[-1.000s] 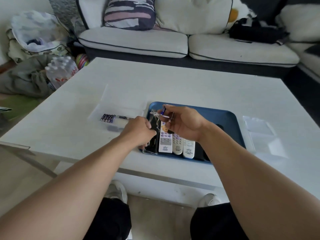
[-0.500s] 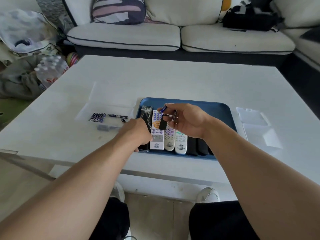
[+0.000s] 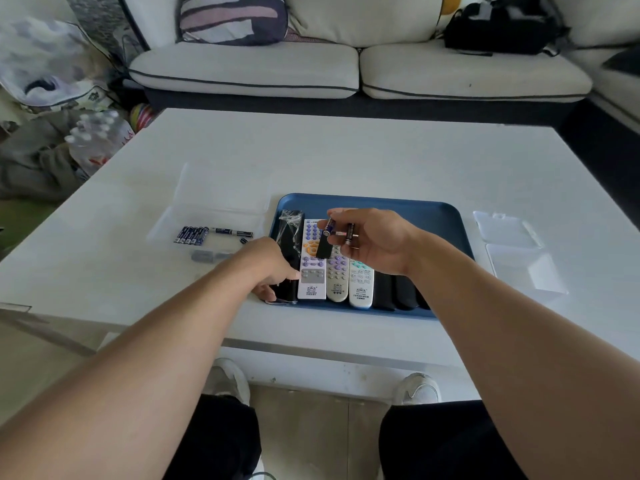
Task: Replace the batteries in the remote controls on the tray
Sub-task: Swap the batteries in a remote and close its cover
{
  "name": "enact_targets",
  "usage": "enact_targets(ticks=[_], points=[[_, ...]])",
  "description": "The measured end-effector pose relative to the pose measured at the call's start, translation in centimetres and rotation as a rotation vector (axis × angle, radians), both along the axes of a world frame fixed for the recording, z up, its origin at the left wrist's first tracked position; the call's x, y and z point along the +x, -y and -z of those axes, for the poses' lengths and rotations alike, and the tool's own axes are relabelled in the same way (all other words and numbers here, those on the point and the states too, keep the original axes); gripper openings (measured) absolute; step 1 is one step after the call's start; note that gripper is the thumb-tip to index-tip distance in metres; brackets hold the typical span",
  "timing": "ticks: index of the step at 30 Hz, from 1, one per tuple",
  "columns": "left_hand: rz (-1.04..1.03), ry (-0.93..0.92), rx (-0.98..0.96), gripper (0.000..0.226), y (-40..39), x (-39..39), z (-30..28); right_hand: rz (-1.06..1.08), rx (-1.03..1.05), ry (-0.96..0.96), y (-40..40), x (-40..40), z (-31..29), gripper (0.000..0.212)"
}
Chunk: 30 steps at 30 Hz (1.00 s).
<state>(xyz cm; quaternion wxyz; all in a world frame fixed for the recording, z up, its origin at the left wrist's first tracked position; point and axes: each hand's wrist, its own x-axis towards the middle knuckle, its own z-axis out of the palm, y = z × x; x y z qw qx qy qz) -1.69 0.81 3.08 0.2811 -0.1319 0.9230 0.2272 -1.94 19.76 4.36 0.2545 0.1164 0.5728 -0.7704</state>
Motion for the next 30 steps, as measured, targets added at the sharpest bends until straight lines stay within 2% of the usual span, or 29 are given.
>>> enact_targets(ticks=[6, 10, 13, 17, 25, 27, 30], points=[[-0.01, -0.031, 0.01, 0.041, 0.2, -0.3, 0.2, -0.007, 0.067, 0.003, 0.6, 0.2, -0.1, 0.017], [0.054, -0.111, -0.122, 0.043, 0.4, -0.3, 0.1, -0.036, 0.083, -0.002, 1.2, 0.3, -0.1, 0.016], [0.037, -0.109, -0.079, 0.038, 0.3, -0.3, 0.2, -0.067, 0.084, -0.009, 1.2, 0.4, -0.2, 0.017], [0.025, -0.208, -0.036, 0.028, 0.4, -0.2, -0.1, -0.129, 0.065, -0.009, 1.3, 0.4, -0.5, 0.024], [-0.063, -0.407, 0.063, 0.032, 0.5, -0.5, -0.7, -0.126, 0.096, -0.093, 1.3, 0.6, -1.5, 0.008], [-0.082, -0.453, 0.12, 0.032, 0.6, -0.4, -1.1, -0.105, 0.107, -0.115, 1.2, 0.5, -1.6, 0.013], [-0.213, -0.465, 0.462, 0.027, 0.5, 0.2, -2.0, -0.088, 0.107, -0.151, 1.1, 0.4, -1.9, 0.017]])
